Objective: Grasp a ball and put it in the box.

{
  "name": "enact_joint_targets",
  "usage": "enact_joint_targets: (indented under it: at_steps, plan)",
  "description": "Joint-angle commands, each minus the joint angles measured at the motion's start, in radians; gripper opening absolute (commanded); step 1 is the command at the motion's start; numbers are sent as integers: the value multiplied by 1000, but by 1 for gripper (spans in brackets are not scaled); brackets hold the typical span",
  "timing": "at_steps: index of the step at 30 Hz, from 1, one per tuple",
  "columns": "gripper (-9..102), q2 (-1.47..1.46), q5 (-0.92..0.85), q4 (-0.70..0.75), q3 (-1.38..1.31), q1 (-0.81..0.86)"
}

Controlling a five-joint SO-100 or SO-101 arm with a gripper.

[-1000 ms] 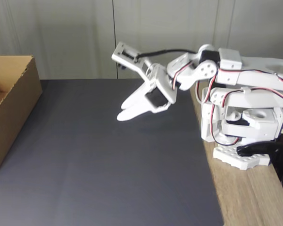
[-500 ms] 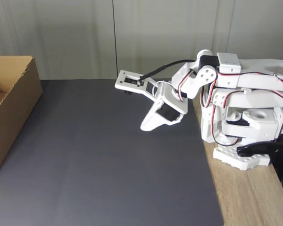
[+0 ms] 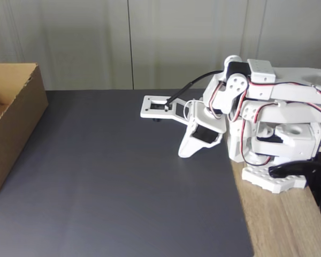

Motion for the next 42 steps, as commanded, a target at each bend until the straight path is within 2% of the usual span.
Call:
enact_joint_targets:
  at_steps: [1,42]
  plan:
    - [0,-8,20,18,-2,-5]
    - [0,-8,0,20,-2,-18]
